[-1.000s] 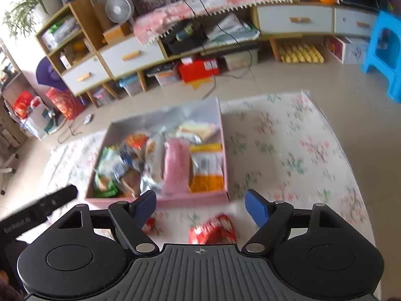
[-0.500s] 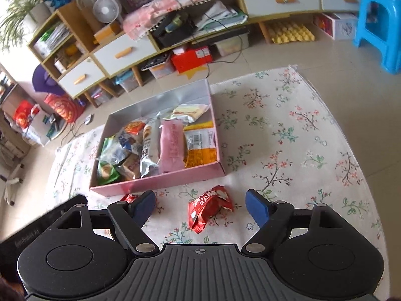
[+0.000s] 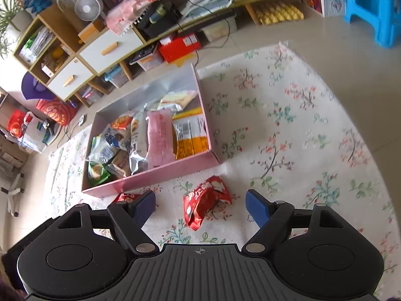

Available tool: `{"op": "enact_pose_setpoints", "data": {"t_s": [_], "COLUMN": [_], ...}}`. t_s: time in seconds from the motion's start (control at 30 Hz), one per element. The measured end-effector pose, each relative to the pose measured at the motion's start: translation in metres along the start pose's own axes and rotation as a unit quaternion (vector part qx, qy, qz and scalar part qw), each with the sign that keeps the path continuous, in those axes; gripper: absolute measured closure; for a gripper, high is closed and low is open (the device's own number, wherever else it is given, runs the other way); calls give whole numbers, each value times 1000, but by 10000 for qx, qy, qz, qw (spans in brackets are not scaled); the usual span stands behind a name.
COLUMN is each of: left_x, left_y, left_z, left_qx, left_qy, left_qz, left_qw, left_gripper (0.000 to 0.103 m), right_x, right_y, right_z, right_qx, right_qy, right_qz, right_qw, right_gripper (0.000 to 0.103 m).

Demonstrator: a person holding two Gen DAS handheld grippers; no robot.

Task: Organize snacks
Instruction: 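Grasp a red candy pack with the right tool while the left tool grasps another red pack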

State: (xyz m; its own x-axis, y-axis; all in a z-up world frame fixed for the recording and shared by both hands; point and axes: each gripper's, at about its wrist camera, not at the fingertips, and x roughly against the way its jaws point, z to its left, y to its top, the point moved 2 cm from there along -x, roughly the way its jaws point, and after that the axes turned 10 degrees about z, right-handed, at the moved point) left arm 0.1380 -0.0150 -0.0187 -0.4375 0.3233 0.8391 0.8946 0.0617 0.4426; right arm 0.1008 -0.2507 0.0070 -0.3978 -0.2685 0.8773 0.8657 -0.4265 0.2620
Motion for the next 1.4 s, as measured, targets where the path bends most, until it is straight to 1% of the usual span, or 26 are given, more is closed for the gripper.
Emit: {"op": "enact_pose_setpoints", "data": {"t_s": [0.07,0.17,0.37,0.47,0.7,0.87,1.1,1.23,1.4], "left_x": [-4,-7,-13,-15,-17,-20,-24,-31,-39], "left_y": [-3,-7,-14,-15,-16,-15,-13,-13,-10], "left_z": [-3,-8,-16,-19,-24,-25,-21,-23,-24], "left_qx": [-72,-236,-569,-715,-887,-894,-825,-918,-968], "left_qy": [18,182,623,742,840,906,858,915,882], "left_qz": [97,127,99,114,96,102,103,89,289], "left_qw": [9999,9995,9964,9946,9925,9918,9928,9915,9910], "left_gripper": [1,1,1,1,1,1,1,1,1], "right_x": [-9,-17,-24,-28,-34,-41,-49,-51,-55], "right_y": [-3,-7,-11,-13,-11,-13,-12,-13,-14], "right_z": [2,6,9,11,10,14,12,13,14], "right_qx": [30,33,54,96,42,194,153,145,152], "right_qy": [-43,8,-126,-177,-293,-598,-642,-647,-699], "right_qz": [153,310,301,379,412,408,474,500,539], "right_qw": [9999,9995,9995,9991,9987,9972,9967,9965,9960], "right_gripper": [22,22,22,22,22,22,22,22,22]}}
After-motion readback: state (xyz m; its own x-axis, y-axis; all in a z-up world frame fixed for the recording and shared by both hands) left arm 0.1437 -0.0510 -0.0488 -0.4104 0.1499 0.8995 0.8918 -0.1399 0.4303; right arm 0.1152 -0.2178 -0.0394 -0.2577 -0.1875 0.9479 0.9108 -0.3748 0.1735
